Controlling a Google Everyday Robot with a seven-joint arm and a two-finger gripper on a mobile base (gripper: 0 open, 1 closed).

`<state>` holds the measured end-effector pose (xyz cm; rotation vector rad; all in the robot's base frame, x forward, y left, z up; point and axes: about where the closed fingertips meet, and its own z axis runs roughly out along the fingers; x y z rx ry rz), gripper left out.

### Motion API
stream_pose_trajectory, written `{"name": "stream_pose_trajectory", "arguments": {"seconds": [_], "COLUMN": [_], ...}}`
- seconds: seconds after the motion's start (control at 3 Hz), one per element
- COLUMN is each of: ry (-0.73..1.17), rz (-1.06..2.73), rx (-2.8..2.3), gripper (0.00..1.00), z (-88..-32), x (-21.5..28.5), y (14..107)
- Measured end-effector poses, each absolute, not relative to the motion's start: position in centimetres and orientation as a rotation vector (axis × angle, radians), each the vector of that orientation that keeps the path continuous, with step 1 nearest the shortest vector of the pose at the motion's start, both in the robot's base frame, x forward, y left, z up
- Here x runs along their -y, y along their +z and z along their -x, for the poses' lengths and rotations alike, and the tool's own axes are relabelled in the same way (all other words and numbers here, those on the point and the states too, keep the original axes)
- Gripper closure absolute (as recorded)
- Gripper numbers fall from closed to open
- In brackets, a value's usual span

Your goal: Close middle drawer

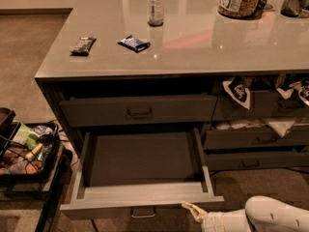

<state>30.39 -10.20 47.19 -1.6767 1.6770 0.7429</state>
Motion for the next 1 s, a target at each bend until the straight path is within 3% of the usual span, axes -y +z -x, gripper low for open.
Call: {"name": "stream_pose_trajectory", "arguments": {"seconds": [0.33,1.0], "ry": [0.746,0.747], "rz": [1.676,1.679], "rx": [-1.677,-1.676], "gripper": [0.18,0.65], "z": [-30.34,-30.31], "x": [10.16,10.11], "y": [47.13,47.05]}}
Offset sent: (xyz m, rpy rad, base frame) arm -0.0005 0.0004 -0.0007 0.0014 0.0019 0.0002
